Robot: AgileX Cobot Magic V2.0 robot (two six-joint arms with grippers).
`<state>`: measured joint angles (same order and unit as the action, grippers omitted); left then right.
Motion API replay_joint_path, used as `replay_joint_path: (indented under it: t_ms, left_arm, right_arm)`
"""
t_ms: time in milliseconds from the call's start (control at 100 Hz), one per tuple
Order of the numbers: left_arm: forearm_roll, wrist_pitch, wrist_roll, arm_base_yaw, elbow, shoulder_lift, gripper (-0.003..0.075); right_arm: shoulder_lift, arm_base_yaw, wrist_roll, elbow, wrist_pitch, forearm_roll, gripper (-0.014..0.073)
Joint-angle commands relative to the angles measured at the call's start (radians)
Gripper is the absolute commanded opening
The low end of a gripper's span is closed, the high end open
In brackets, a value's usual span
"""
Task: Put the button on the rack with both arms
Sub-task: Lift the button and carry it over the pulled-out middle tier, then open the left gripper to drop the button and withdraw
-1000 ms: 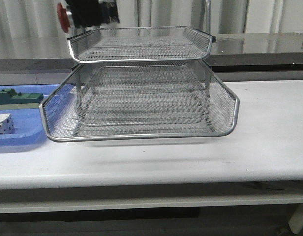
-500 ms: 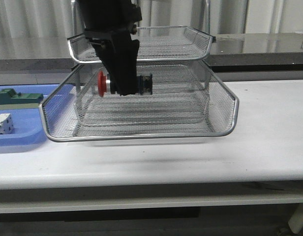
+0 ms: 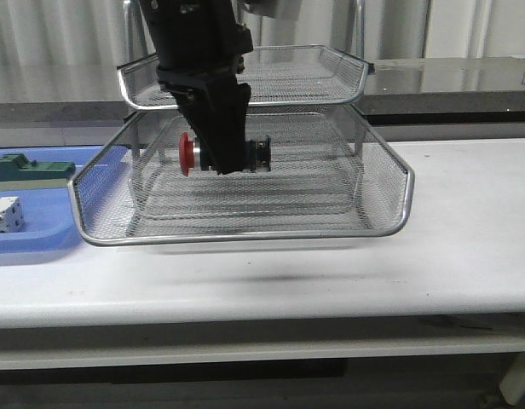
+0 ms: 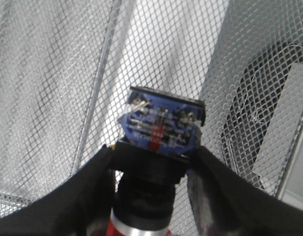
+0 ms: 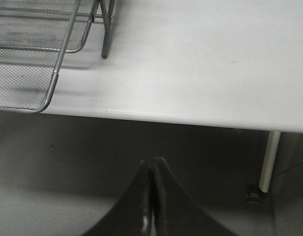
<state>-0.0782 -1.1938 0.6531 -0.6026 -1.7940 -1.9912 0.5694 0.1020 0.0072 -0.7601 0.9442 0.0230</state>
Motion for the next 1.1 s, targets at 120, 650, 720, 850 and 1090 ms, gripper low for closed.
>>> replay_joint_path:
  t_ms: [120,650,720,850,1090]
  left_arm:
    - [-0.016,0.026,-0.01,-0.007,-0.026,0.036,0.0402]
    - [-0.008,-0.03,-0.083,0.005,-0.033,0.092,0.0412]
    - [-0.008,-0.032,-0.098,0.017,-0.033,0.124,0.041]
    - [-0.006,-0.03,-0.167,0.064,-0.033,0.192,0.041]
    - [-0.006,-0.05,-0.276,0.218,-0.033,0.302,0.0407]
  right_arm:
    - [0.001,-0.003,-0.007,-0.036,-0.056,-0.007,-0.0068]
    - [0.001,-0.003,-0.007,-0.036,-0.056,-0.007,-0.0068]
    - [0.001,-0.003,-0.007,-0.036,-0.056,-0.007,-0.0068]
    - [0.001,-0.003,-0.007,-0.036,-0.056,-0.007,-0.0068]
    - [0.001,-0.003,-0.007,-0.036,-0.056,-0.007,-0.0068]
